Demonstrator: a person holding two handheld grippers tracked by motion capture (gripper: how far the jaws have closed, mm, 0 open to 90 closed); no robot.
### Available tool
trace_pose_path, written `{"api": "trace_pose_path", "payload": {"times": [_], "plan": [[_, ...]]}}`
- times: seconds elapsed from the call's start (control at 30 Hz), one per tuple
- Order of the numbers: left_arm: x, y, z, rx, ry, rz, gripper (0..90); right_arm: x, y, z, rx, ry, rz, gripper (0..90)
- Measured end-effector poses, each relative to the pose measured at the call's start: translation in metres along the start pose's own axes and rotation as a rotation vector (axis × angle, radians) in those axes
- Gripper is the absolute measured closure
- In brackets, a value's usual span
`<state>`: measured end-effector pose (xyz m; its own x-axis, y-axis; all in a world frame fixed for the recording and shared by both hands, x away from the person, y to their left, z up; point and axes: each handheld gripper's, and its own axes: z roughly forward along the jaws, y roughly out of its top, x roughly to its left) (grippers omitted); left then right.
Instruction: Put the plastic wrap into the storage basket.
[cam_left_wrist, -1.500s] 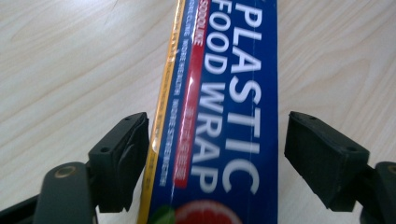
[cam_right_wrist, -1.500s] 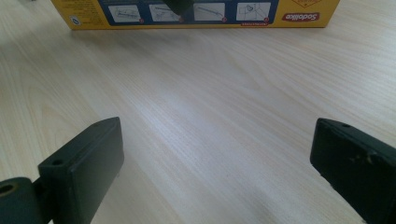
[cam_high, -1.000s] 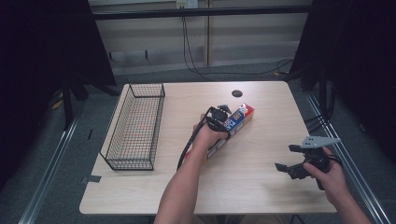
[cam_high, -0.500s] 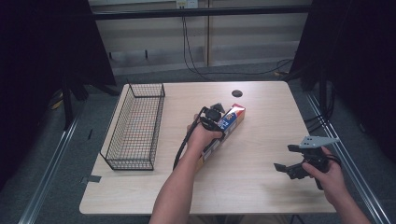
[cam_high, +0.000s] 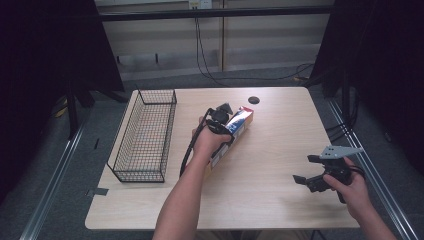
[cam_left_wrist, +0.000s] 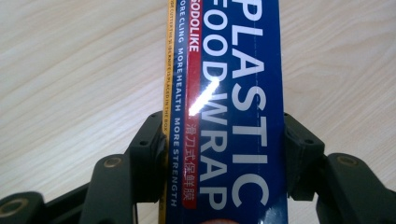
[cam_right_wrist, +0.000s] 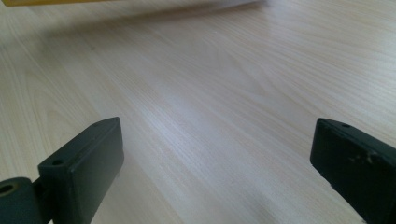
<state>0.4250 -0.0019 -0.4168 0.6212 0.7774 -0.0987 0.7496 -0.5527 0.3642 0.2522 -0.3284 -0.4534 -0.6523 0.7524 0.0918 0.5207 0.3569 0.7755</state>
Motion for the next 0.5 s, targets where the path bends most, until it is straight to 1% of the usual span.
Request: {"api": "trace_pose_path", "payload": {"times": [0.03,0.07,0.1,0.13,0.17,0.23,0.27,0.3,0.33,0.37,0.4,0.47,0.5], "plan": [[0.0,0.0,0.0,0.0,0.0,0.0,43.5,0.0,0.0,0.0,0.0,0.0,0.001,2.8],[0.001,0.0,-0.003,-0.002,0.009,-0.009,43.5,0.0,0.0,0.0,0.0,0.0,0.001,2.8],[0.002,0.0,-0.006,-0.001,0.008,-0.009,43.5,0.0,0.0,0.0,-0.001,0.0,-0.001,2.8],[0.004,0.0,-0.01,-0.013,0.007,-0.016,43.5,0.001,0.001,0.0,-0.001,0.002,-0.001,2.8],[0.004,0.0,-0.013,-0.01,0.013,-0.029,43.5,0.0,0.001,0.0,-0.003,0.003,-0.006,2.8],[0.006,0.001,-0.016,-0.006,0.015,-0.023,43.5,0.001,0.001,0.0,-0.002,0.003,-0.002,2.8],[0.005,0.0,-0.016,-0.025,0.013,-0.034,43.4,0.001,0.001,0.0,-0.001,0.002,-0.001,2.8],[0.007,0.001,-0.021,-0.016,0.017,-0.038,43.4,0.001,0.001,0.0,-0.002,0.0,-0.002,2.8],[0.007,0.001,-0.021,-0.016,0.017,-0.038,43.4,0.001,0.001,0.0,0.0,0.002,-0.004,2.8],[0.007,0.001,-0.025,-0.028,0.023,-0.047,43.4,0.001,0.001,0.0,0.0,0.004,-0.005,2.8],[0.008,0.001,-0.027,-0.027,0.018,-0.046,43.4,0.001,0.001,0.0,-0.001,0.003,-0.005,2.8],[0.009,0.001,-0.03,-0.031,0.02,-0.068,43.3,0.001,0.001,0.0,-0.002,0.003,-0.004,2.8],[0.01,0.001,-0.032,-0.036,0.02,-0.067,43.3,0.001,0.001,0.0,-0.003,0.005,-0.006,2.8]]}}
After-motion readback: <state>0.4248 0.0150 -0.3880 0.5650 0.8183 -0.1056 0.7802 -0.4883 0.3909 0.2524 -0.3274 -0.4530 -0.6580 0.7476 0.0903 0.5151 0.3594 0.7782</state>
